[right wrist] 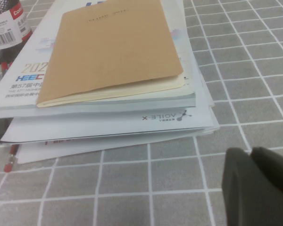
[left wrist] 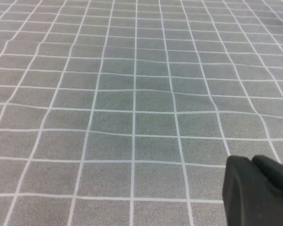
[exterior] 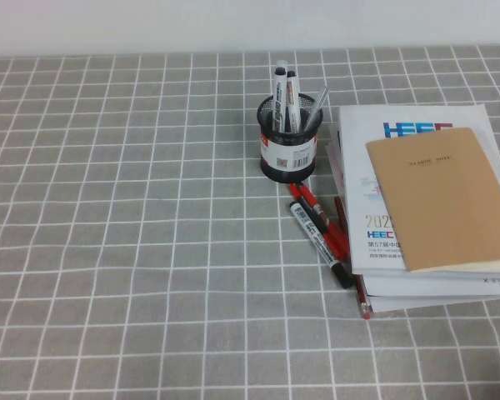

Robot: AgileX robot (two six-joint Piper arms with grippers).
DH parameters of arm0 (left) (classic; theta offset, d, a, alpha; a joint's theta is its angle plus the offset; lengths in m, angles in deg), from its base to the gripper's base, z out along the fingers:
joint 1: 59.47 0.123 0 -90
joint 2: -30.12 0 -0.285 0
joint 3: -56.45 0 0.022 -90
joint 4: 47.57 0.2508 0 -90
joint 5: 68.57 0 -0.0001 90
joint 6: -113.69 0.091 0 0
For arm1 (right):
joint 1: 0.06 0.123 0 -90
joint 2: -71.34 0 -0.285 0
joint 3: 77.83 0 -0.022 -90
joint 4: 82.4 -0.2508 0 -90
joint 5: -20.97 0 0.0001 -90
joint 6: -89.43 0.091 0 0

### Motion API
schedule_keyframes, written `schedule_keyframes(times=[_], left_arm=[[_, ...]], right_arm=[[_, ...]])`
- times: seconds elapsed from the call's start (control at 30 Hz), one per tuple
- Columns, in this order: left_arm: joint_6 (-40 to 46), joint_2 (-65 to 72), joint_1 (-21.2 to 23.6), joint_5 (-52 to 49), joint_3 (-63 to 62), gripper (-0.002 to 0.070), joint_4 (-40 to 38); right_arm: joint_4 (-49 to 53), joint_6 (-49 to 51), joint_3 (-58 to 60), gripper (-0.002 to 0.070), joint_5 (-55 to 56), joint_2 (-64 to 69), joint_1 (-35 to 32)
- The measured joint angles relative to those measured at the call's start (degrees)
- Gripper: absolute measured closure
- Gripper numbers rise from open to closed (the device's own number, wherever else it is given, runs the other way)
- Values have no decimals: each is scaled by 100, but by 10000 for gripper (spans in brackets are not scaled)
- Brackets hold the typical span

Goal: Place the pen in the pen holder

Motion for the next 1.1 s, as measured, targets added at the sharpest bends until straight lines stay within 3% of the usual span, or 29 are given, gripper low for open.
schedule_keyframes(times=[0.77,0.93,1.1], left_arm=[[0,0,0,0,0,680,0],[0,0,0,0,0,680,0],[0,0,0,0,0,680,0]], right_arm=[[-975,0,0,688,0,0,0],[-1826,0,0,688,0,0,0],[-3391,11,0,688,10,0,0]])
